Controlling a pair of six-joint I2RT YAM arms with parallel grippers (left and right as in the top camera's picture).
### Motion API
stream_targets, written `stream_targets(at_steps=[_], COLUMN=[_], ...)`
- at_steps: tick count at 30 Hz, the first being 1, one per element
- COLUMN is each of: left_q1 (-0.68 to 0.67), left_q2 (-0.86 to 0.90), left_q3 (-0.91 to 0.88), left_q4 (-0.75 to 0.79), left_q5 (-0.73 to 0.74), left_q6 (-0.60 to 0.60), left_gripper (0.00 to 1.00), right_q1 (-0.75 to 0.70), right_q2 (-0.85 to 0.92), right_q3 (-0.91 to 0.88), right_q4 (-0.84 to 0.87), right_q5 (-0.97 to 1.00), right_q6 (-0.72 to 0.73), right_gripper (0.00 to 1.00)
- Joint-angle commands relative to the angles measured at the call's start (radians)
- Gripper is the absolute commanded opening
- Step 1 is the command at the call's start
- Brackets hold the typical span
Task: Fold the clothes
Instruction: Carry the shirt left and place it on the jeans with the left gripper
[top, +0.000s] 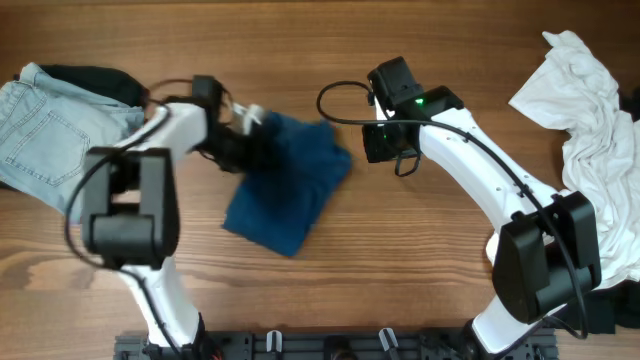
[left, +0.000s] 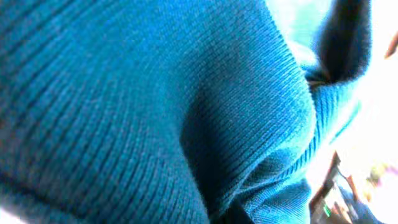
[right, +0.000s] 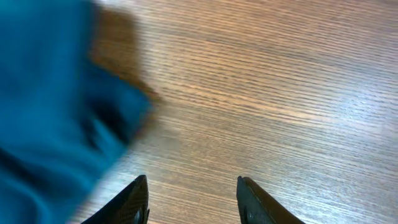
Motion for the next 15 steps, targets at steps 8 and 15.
stream_targets(at_steps=[8,15], left_q1=[0.526,0.702], left_q2=[-0.435,-0.390], left_q3=[0.097,0.097], left_q4=[0.198,0.357], left_q5=[-0.386,-0.430], left_q6=[-0.151,-0.151], left_gripper=[0.04,0.04], right_q1=[-0.016,-0.016], right_q2=[-0.042,-0.042], right_q3=[0.018,0.018], right_q4=[0.002,0.000], right_q5=[0.050,0.050], right_q6=[0.030,0.030], right_gripper=[0.47,0.47])
